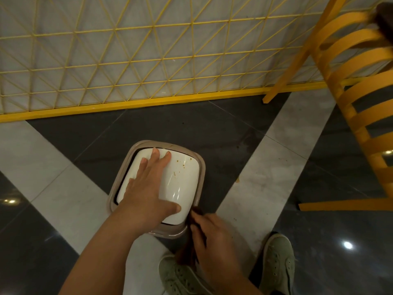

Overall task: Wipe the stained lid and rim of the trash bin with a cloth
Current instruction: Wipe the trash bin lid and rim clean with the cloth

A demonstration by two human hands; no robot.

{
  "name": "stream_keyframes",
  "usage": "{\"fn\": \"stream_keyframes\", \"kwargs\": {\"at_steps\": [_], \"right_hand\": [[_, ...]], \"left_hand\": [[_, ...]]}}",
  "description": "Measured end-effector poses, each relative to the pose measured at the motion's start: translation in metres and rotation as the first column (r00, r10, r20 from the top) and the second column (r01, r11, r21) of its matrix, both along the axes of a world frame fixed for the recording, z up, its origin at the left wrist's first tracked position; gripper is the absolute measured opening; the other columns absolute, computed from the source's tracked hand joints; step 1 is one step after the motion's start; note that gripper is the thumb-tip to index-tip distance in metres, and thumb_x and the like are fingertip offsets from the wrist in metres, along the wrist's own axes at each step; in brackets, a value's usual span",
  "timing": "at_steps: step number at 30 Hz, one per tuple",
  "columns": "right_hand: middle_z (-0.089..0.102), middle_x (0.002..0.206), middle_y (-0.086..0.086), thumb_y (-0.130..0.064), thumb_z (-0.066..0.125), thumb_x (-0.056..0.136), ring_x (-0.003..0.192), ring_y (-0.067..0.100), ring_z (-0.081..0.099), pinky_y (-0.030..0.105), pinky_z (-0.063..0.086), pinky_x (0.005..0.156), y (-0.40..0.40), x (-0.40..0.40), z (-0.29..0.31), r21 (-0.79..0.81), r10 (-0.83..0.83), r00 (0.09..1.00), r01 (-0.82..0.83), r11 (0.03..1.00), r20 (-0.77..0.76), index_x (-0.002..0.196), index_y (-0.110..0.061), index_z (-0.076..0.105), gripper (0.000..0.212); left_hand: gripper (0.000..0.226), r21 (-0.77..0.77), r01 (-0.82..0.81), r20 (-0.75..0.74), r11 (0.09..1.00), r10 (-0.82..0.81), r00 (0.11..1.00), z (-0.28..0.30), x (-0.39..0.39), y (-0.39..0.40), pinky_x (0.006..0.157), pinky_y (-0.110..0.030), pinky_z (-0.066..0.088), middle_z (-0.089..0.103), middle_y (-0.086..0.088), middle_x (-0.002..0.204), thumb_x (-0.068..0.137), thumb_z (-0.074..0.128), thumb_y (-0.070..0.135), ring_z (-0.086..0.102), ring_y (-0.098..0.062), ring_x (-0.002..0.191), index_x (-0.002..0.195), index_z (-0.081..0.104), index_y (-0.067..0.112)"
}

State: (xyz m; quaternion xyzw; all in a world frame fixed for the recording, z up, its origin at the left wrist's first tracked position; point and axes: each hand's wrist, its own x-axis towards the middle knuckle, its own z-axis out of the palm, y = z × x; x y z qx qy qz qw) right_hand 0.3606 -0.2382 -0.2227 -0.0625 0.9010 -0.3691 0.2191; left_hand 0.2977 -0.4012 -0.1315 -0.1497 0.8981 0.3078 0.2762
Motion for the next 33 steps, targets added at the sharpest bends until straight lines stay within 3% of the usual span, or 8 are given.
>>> {"fn": "stream_keyframes", "kwargs": {"at_steps": [3, 9, 14, 18, 20, 26, 29, 33], "right_hand": [[0.057, 0.117, -0.015, -0.032, 0.049, 0.096, 0.101, -0.001, 0.047, 0.006, 0.035, 0.089, 0.009, -0.024, -0.004, 0.054, 0.030, 0.998, -0.027, 0.998, -0.058, 0.120, -0.038, 0.059, 0.027], [0.059, 0.111, -0.011, -0.027, 0.053, 0.094, 0.098, 0.003, 0.054, 0.020, 0.047, 0.092, -0.002, -0.051, -0.008, 0.009, -0.182, 0.979, 0.184, 0.983, -0.087, 0.115, -0.033, 0.063, 0.024], [0.056, 0.113, -0.020, -0.034, 0.051, 0.094, 0.102, -0.006, 0.048, 0.017, 0.041, 0.096, 0.000, 0.005, -0.008, -0.053, -0.028, 1.000, 0.028, 0.998, 0.008, 0.114, -0.039, 0.061, 0.023], [0.057, 0.112, -0.019, -0.035, 0.051, 0.091, 0.099, -0.004, 0.049, 0.011, 0.040, 0.088, 0.003, 0.020, -0.019, -0.056, 0.078, 0.995, -0.081, 0.995, -0.058, 0.109, -0.039, 0.063, 0.022], [0.056, 0.111, -0.019, -0.037, 0.048, 0.092, 0.096, 0.000, 0.054, 0.018, 0.047, 0.086, 0.004, 0.015, -0.021, -0.057, 0.040, 0.998, -0.043, 0.997, -0.041, 0.108, -0.040, 0.062, 0.022], [0.058, 0.108, -0.014, -0.024, 0.056, 0.092, 0.095, -0.002, 0.050, 0.010, 0.041, 0.088, 0.002, -0.043, -0.010, 0.009, -0.155, 0.981, 0.157, 0.988, -0.114, 0.110, -0.034, 0.065, 0.022], [0.058, 0.109, -0.014, -0.024, 0.056, 0.093, 0.090, -0.005, 0.052, 0.005, 0.039, 0.077, -0.004, -0.069, 0.001, -0.131, -0.369, 0.928, 0.359, 0.924, -0.054, 0.111, -0.034, 0.063, 0.022], [0.056, 0.107, -0.024, -0.031, 0.055, 0.091, 0.100, -0.005, 0.055, 0.011, 0.045, 0.083, -0.014, -0.044, 0.017, -0.303, -0.304, 0.947, 0.262, 0.916, -0.100, 0.107, -0.045, 0.057, 0.022]], "left_hand": [[0.114, -0.002, 0.005, -0.008, 1.000, -0.005, 1.000, 0.000, -0.001, 0.000, 0.119, -0.048, 0.008, -0.021, 0.020, 0.154, 0.074, 0.079, 0.026, -0.016, -0.012, 0.145, 0.146, -0.008, 0.042], [0.114, 0.008, 0.001, -0.006, 1.000, -0.001, 1.000, -0.001, -0.001, 0.000, 0.119, -0.048, 0.008, -0.021, 0.021, 0.154, 0.074, 0.079, 0.026, -0.017, -0.011, 0.144, 0.145, -0.008, 0.043], [0.114, -0.006, 0.008, -0.001, 1.000, -0.008, 1.000, -0.001, -0.001, -0.001, 0.119, -0.048, 0.007, -0.022, 0.020, 0.154, 0.074, 0.079, 0.028, -0.018, -0.012, 0.144, 0.145, -0.010, 0.043], [0.113, -0.007, 0.014, -0.012, 1.000, -0.014, 1.000, -0.002, 0.000, -0.001, 0.119, -0.048, 0.006, -0.021, 0.020, 0.154, 0.074, 0.079, 0.027, -0.018, -0.011, 0.144, 0.145, -0.008, 0.044], [0.113, 0.011, 0.012, -0.014, 1.000, -0.012, 1.000, -0.002, 0.000, -0.002, 0.119, -0.048, 0.006, -0.021, 0.020, 0.154, 0.074, 0.079, 0.026, -0.018, -0.010, 0.144, 0.145, -0.008, 0.044], [0.112, 0.040, 0.016, -0.018, 0.999, -0.015, 1.000, -0.001, 0.000, -0.003, 0.119, -0.048, 0.006, -0.021, 0.020, 0.154, 0.074, 0.078, 0.026, -0.018, -0.010, 0.144, 0.145, -0.007, 0.044], [0.112, 0.026, 0.024, -0.021, 0.999, -0.023, 1.000, -0.002, -0.001, -0.002, 0.119, -0.047, 0.003, -0.022, 0.020, 0.154, 0.075, 0.078, 0.026, -0.019, -0.010, 0.144, 0.145, -0.008, 0.043], [0.113, 0.038, 0.016, -0.020, 0.999, -0.015, 1.000, -0.005, -0.001, -0.005, 0.119, -0.047, 0.003, -0.022, 0.021, 0.154, 0.074, 0.079, 0.025, -0.019, -0.010, 0.143, 0.145, -0.008, 0.044]]}}
